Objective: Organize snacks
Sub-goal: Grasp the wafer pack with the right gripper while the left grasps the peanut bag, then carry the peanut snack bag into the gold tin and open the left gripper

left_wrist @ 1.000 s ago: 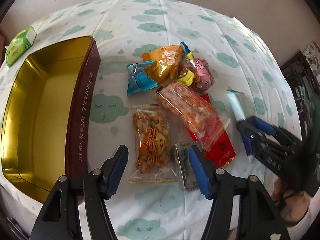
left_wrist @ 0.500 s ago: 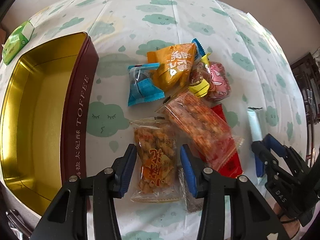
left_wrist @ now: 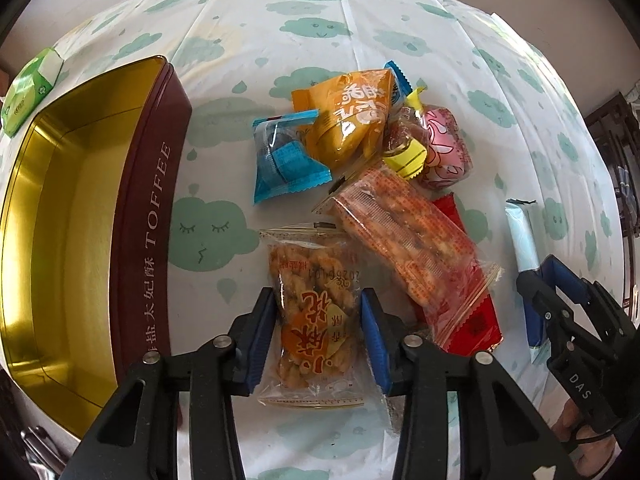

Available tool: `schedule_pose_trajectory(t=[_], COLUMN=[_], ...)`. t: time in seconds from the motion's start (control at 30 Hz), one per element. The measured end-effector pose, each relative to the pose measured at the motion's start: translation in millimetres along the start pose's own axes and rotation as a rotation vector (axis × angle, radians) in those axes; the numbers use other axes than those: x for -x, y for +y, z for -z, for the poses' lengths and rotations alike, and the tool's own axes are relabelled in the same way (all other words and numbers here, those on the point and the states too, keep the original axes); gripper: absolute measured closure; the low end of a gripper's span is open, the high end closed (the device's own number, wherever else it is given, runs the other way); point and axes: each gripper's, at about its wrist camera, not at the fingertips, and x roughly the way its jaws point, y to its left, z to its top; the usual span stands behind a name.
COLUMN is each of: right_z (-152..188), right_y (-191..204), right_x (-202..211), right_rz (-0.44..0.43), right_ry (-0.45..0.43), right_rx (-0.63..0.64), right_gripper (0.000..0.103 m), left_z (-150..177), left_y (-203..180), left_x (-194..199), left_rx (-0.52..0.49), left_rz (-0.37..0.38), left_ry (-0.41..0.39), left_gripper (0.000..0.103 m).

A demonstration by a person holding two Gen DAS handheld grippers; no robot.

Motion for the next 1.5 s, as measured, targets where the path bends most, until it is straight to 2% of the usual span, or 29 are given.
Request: schedule_pose_trajectory(t=[0.2,0.5,0.9,1.0,1.1,1.17,1.33,1.5], right_z=[0,-1,-2,-2,-2,-2,-2,-2], right_y=[2,7,16,18,19,20,23,24], right_x=[-1,-3,-5,-6,-7,-7,-8,-8], right_rz=[0.011,0.047,0.107,0.120,0.131,0.137,0.155,0.160], right_ry=[0.001,0.015,0.033,0.033,0.036,0.037,0.039,0.040], right_rx=[0.003,0.019,0.040,0.045,0.050,0.052,0.060,0.060], right_gripper=[0.052,0.052,0.052,0.052,0.052,0.052,0.052,0.052], left_z=[3,8,8,7,7,7,8,11], left_y=[-1,-2,39,55,73,84,110,139], left_x=[5,33,81,94,106,117,131,130], left_rx=[-0.004,-0.021,-0.015,0.010,0.041,0.046,0.067,0.086], left_rz=[0.008,0.057,0.061,0.085,0.147,0.100,0.066,-0.013], left_ry=[-0.007,-0.048,-0.148,-0.164,-0.170,-0.199,-0.241,-0.228], left_gripper=[0.067,0.067,0.068,0.068,0.068,0.068,0.068,0.068])
